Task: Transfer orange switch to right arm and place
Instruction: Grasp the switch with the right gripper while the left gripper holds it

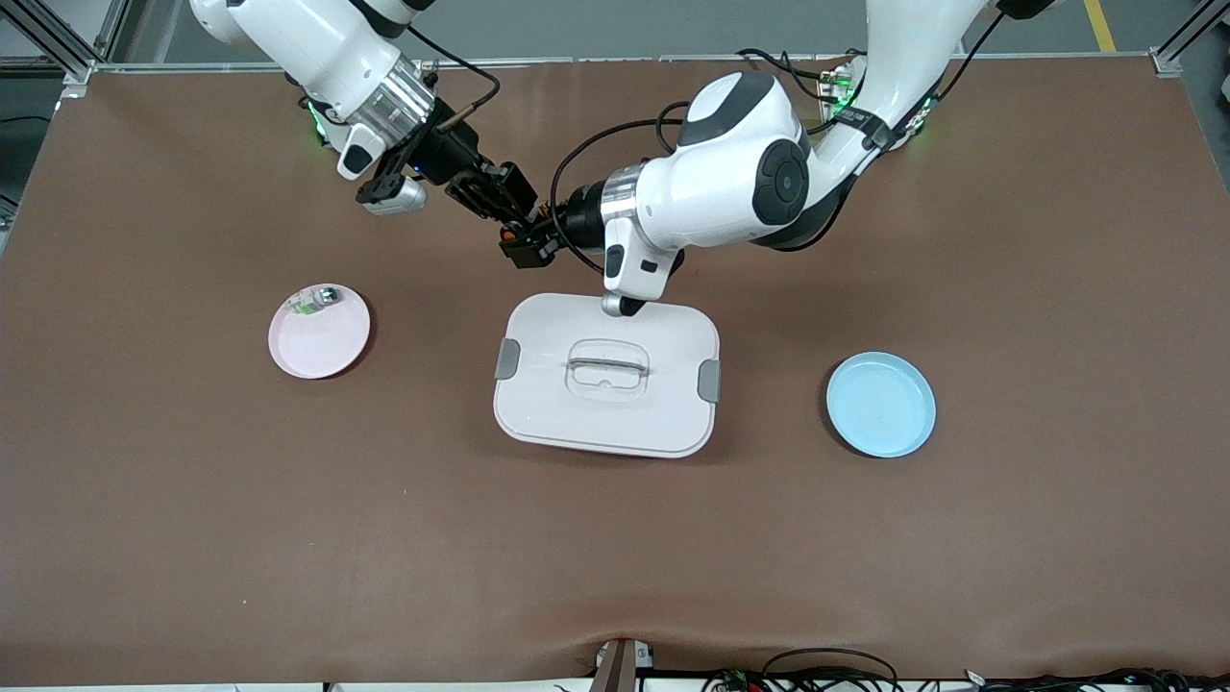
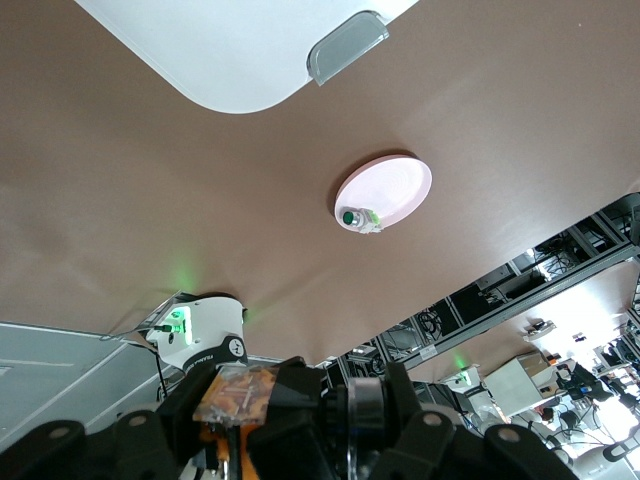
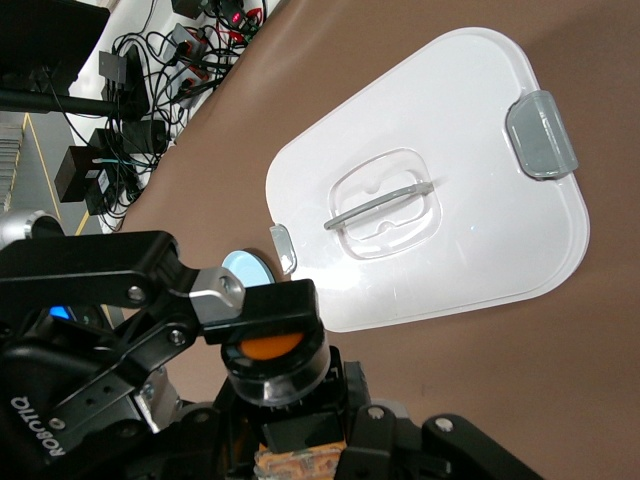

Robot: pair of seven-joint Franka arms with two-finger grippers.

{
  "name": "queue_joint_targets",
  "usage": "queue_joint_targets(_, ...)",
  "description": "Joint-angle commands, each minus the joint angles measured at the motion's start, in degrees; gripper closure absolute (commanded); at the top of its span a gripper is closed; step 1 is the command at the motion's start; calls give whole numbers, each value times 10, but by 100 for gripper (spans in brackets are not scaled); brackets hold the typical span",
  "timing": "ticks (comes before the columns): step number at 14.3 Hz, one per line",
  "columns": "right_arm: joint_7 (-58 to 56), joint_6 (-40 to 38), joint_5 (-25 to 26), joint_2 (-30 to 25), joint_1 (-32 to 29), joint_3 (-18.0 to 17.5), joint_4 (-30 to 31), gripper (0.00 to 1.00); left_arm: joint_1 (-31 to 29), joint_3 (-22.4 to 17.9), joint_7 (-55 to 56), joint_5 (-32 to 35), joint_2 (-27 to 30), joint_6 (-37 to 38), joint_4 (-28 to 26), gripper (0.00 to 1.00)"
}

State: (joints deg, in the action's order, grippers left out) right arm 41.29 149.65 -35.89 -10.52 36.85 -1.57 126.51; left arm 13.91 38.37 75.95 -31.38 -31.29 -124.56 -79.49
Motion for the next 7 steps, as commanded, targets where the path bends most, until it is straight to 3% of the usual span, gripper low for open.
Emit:
queue_joint_targets(1,13,-4,9,6,2,-2,-6,95,5,0,-3,-5,3,-9,14,31)
queue_joint_targets(2,12,-7,9,6,1,-2,-6,95,5,-1,-2,1,4,-9,14,0)
queue_joint_targets(7,3,-34,9,2,-6,2,-6,95,-18,-2,-21,93,27,4,14,0)
